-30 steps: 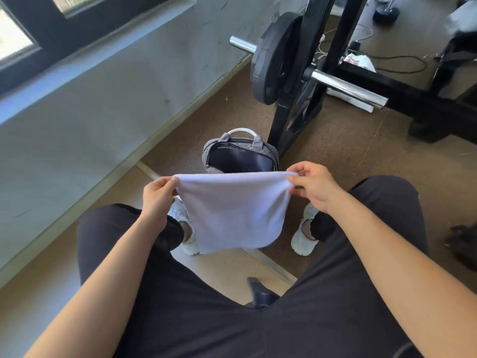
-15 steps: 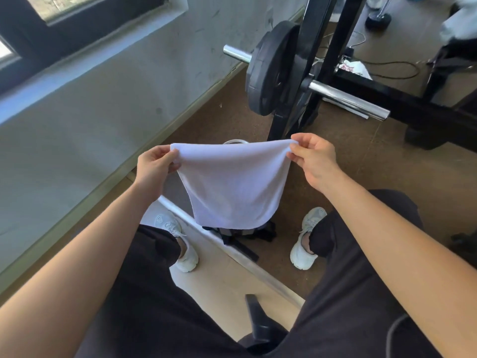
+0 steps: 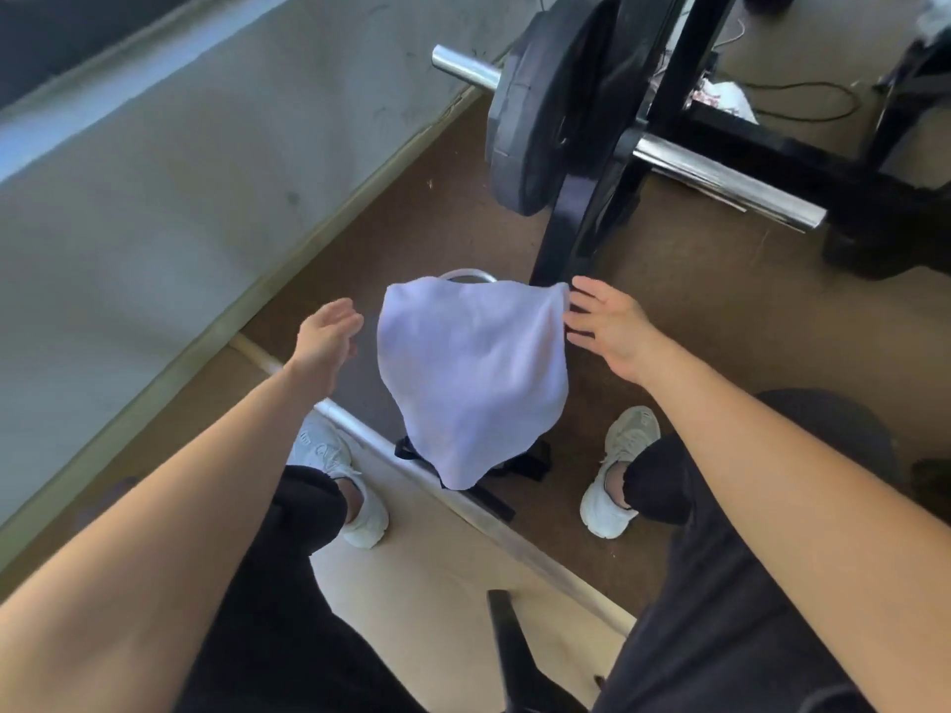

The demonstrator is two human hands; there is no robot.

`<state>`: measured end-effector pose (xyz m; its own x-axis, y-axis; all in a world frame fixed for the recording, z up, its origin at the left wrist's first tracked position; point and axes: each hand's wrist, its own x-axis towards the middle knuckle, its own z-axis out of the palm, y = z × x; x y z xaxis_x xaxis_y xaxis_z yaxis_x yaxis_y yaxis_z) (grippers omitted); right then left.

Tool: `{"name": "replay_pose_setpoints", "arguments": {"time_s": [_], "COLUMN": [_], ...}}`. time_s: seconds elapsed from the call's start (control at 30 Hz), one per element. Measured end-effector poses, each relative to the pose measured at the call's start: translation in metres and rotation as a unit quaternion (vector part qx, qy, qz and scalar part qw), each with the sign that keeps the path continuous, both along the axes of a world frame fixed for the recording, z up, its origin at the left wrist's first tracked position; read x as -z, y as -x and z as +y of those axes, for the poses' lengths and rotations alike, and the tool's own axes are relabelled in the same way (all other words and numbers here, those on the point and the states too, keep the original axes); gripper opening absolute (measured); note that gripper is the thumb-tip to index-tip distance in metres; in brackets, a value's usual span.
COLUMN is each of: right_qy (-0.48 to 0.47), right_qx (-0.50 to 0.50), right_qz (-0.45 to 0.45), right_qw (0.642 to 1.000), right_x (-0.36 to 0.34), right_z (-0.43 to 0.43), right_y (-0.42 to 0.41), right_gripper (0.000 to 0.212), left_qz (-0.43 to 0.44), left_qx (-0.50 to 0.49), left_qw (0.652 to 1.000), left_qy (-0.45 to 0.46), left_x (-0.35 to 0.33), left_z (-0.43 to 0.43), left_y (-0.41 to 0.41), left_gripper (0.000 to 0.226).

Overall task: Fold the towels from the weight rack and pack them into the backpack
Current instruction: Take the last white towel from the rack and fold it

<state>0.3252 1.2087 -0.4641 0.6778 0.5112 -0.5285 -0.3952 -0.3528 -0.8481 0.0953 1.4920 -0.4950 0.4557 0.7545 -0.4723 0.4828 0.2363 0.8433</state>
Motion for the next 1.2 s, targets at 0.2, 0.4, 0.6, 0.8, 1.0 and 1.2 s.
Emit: {"name": "replay_pose_setpoints", "arguments": {"time_s": [0.2,0.4,0.6,0.8,1.0,1.2], "right_qy": [0.204,0.152,0.129,0.129,0.127,0.132], "right_qx": [-0.026,-0.054,-0.096,-0.119,-0.154,0.019], "right_qz": [0.042,0.162,0.179,0.188,0.194,0.106], "right_qw": [0.978,0.974,0.971,0.966,0.960,0.985], "right_x": [0.059,0.072,0.072,0.068,0.049,0.036], "right_z": [-0.026,-0.038,-0.047,-0.057,-0.056,-0.052], "right_y": [0.034,0.045,0.053,0.062,0.082,0.107], "right_gripper": [0.076,0.065,0.051,0.031,0.033,0.016], "left_qz": [0.112,0.122,0.126,0.121,0.127,0.123], "left_qx": [0.070,0.123,0.128,0.120,0.046,0.004], "left_qw": [0.986,0.974,0.968,0.968,0.987,0.992], "left_qy": [0.097,0.147,0.174,0.181,0.085,0.015], "left_x": [0.071,0.076,0.081,0.072,0.056,0.030], "left_z": [-0.049,-0.068,-0.073,-0.071,-0.072,-0.078], "left_y": [0.029,0.040,0.055,0.069,0.070,0.074], "left_gripper": [0.029,0.019,0.016,0.048,0.017,0.021]}}
